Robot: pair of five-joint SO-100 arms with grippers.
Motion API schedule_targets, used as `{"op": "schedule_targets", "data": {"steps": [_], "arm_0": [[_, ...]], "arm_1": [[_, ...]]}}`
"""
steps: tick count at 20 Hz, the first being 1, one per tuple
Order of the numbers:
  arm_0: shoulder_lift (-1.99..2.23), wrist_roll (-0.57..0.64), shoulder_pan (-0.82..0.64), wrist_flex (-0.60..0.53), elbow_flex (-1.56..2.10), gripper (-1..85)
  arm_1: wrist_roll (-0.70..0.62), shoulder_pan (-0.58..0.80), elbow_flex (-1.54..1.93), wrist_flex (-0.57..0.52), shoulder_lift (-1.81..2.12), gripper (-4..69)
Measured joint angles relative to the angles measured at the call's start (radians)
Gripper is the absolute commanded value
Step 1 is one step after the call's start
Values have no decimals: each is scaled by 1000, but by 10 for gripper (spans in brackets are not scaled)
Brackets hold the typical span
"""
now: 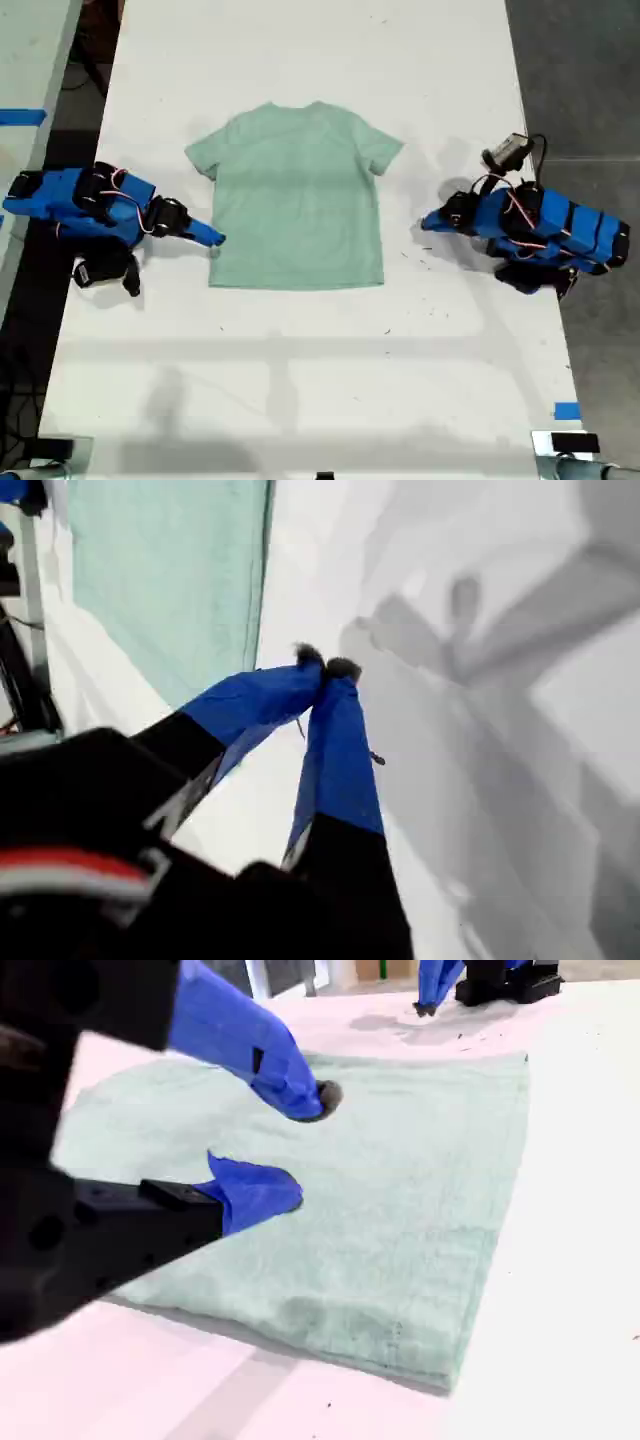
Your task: Fold t shirt
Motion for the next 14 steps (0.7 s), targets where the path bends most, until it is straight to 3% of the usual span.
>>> {"op": "schedule_targets", "data": {"steps": [5,10,11,13,14], "arm_0": [[0,0,0,0,0,111],[0,0,0,0,0,111],[0,0,0,0,0,111],[0,0,0,0,0,111],[0,0,0,0,0,111]], "arm_1": [[26,-25,0,3,0,8],[-206,2,-253,34,-146,15],[-264,55,-377,43,-278,47],[-373,166,-627,37,-621,218],[-428,224,-726,9,-804,255]]}}
